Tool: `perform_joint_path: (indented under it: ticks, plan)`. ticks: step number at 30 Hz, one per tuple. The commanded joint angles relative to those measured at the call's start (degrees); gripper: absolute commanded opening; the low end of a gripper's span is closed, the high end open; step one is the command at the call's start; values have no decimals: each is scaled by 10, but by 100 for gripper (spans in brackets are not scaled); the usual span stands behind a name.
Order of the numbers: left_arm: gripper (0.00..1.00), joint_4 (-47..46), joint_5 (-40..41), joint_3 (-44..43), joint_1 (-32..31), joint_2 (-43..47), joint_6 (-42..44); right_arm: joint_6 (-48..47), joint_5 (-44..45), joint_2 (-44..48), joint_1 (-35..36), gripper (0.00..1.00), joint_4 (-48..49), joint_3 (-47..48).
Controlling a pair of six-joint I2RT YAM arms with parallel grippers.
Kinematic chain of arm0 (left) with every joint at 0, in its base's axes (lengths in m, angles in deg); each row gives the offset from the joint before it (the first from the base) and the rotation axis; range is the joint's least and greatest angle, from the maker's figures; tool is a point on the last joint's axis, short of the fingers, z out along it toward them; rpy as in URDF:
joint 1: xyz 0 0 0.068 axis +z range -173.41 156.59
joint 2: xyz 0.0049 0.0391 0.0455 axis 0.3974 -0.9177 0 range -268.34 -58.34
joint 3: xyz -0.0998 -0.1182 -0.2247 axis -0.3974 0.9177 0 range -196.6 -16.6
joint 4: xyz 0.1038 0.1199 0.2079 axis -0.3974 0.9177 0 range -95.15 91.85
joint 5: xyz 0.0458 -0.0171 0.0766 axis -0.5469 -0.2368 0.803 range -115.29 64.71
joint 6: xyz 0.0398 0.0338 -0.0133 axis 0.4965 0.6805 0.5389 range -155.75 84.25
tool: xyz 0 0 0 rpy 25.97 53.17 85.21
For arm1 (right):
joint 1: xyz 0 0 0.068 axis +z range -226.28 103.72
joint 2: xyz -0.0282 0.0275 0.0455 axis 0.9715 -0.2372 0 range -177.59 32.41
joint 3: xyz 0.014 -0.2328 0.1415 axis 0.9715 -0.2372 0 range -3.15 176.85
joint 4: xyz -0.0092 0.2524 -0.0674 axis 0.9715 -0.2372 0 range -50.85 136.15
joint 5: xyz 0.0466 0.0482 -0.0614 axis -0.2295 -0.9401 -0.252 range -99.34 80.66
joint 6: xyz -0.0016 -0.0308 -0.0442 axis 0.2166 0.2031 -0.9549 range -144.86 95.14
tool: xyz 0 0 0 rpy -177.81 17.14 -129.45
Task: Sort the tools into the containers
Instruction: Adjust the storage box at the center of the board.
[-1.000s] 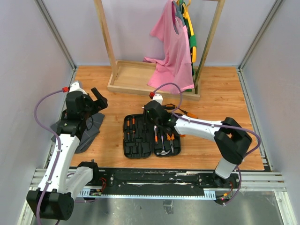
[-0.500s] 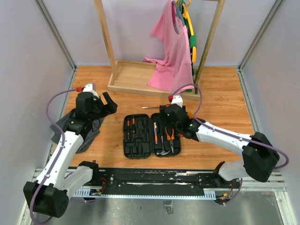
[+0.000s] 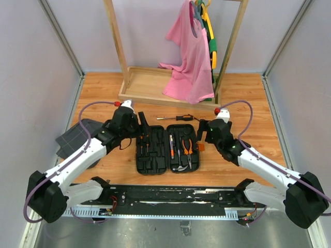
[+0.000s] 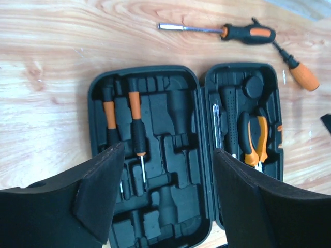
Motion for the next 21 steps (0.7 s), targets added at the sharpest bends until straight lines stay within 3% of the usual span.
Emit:
perform_joint_path:
  ticks: [1, 4, 11, 21]
  plan:
    - [71, -28, 33, -4, -36, -44, -26, -3, -12, 8, -25, 98, 25, -12]
    - [67, -24, 53, -12, -52, -74, -27, -6, -18, 9, -27, 98, 12, -9]
    - [47, 2, 92, -36, -65, -132, -12, -9, -89, 38, -28, 97, 44, -41]
    - [43, -6, 112, -44, -65, -176, 6, -8, -115, 66, -28, 92, 60, -71]
